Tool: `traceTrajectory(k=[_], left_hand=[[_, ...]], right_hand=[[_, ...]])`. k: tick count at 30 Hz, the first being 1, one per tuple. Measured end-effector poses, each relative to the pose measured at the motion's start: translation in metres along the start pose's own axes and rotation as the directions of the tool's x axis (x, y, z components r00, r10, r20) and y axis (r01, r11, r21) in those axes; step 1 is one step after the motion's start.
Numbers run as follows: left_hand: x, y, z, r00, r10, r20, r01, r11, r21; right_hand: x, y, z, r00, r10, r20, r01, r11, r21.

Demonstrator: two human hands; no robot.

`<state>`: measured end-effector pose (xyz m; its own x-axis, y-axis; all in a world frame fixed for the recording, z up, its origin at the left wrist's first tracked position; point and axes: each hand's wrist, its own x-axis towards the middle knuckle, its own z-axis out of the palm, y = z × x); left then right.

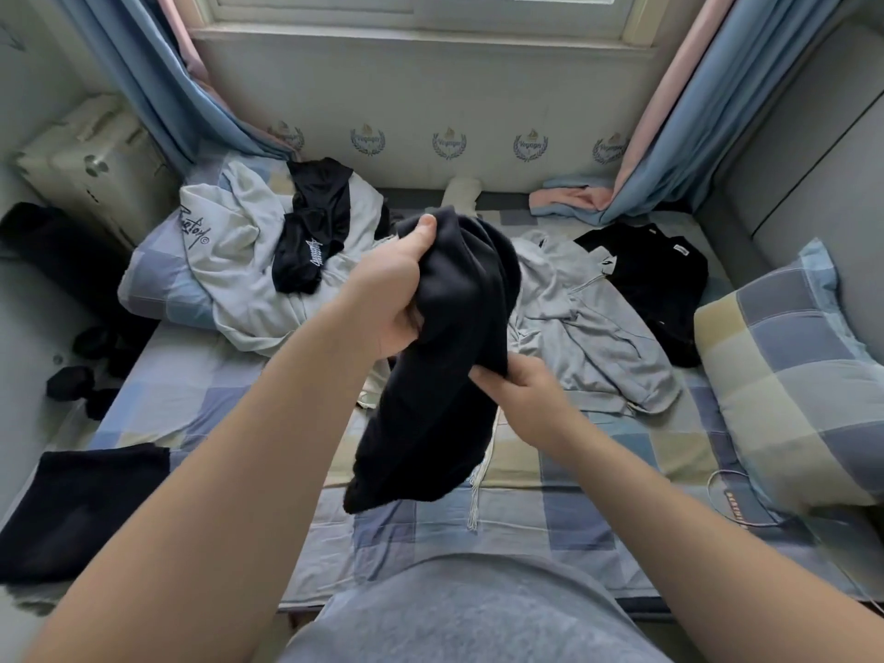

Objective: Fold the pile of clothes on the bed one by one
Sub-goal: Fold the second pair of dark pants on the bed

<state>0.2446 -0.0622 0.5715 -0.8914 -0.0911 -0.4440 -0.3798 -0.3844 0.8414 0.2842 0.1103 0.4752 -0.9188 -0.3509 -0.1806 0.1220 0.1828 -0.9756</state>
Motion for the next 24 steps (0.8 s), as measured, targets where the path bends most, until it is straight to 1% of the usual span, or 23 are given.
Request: traceTrajectory(k=[2,3,5,7,9,10,12,14,16,18,20,21,22,23,24], left_hand=[[0.003,0.002,-0.009,1.000,0.026,-0.001,-0.026,0.995,-0.097],[0.003,0.000,-0.015,0.999,0.042,0.027,-0.039,0.995,-0.097],[0.005,-0.014,-0.026,0.993,0.021,0.119,-0.025,0.999,0.035],[0.003,-0.036,-0.030,0.967,-0.088,0.239,0.037,0.977,0.209],[0.001,-0.060,-0.028,0.922,-0.179,0.343,0.058,0.941,0.334],[0.000,-0.070,-0.026,0.906,-0.181,0.382,0.030,0.929,0.369],[0.002,-0.082,-0.021,0.908,-0.092,0.408,-0.081,0.919,0.387],[0.006,-0.085,-0.017,0.925,0.022,0.379,-0.182,0.901,0.393],[0.009,-0.085,-0.015,0.934,0.113,0.338,-0.251,0.883,0.398],[0.011,-0.079,-0.014,0.946,0.178,0.271,-0.270,0.896,0.352],[0.012,-0.069,-0.013,0.969,0.200,0.145,-0.232,0.938,0.256],[0.013,-0.065,-0.012,0.981,0.181,0.069,-0.192,0.959,0.206],[0.013,-0.062,-0.011,0.990,0.144,0.003,-0.143,0.976,0.165],[0.013,-0.061,-0.008,0.993,0.108,-0.037,-0.102,0.985,0.137],[0.011,-0.061,-0.005,0.995,0.084,-0.047,-0.078,0.990,0.119]], right_hand=[[0.002,-0.006,-0.010,1.000,-0.020,-0.013,0.020,0.999,0.028],[0.002,-0.009,-0.016,0.999,-0.028,-0.038,0.030,0.999,0.041],[0.004,-0.019,-0.029,0.990,-0.061,-0.128,0.074,0.992,0.100],[0.006,-0.032,-0.039,0.973,-0.101,-0.206,0.132,0.981,0.143],[0.008,-0.045,-0.047,0.964,-0.135,-0.230,0.175,0.971,0.164],[0.008,-0.050,-0.051,0.962,-0.146,-0.231,0.186,0.969,0.163],[0.008,-0.053,-0.057,0.959,-0.160,-0.234,0.199,0.968,0.154],[0.007,-0.052,-0.064,0.956,-0.161,-0.245,0.202,0.968,0.151],[0.007,-0.051,-0.070,0.950,-0.154,-0.270,0.188,0.977,0.103],[0.009,-0.049,-0.078,0.922,-0.146,-0.359,0.168,0.985,0.029],[0.007,-0.046,-0.082,0.877,-0.169,-0.450,0.168,0.985,-0.044],[0.004,-0.045,-0.081,0.873,-0.190,-0.450,0.170,0.982,-0.084],[0.000,-0.043,-0.076,0.895,-0.195,-0.402,0.158,0.980,-0.123],[-0.004,-0.039,-0.068,0.931,-0.168,-0.324,0.128,0.982,-0.140],[-0.007,-0.032,-0.058,0.964,-0.108,-0.241,0.075,0.987,-0.141]])
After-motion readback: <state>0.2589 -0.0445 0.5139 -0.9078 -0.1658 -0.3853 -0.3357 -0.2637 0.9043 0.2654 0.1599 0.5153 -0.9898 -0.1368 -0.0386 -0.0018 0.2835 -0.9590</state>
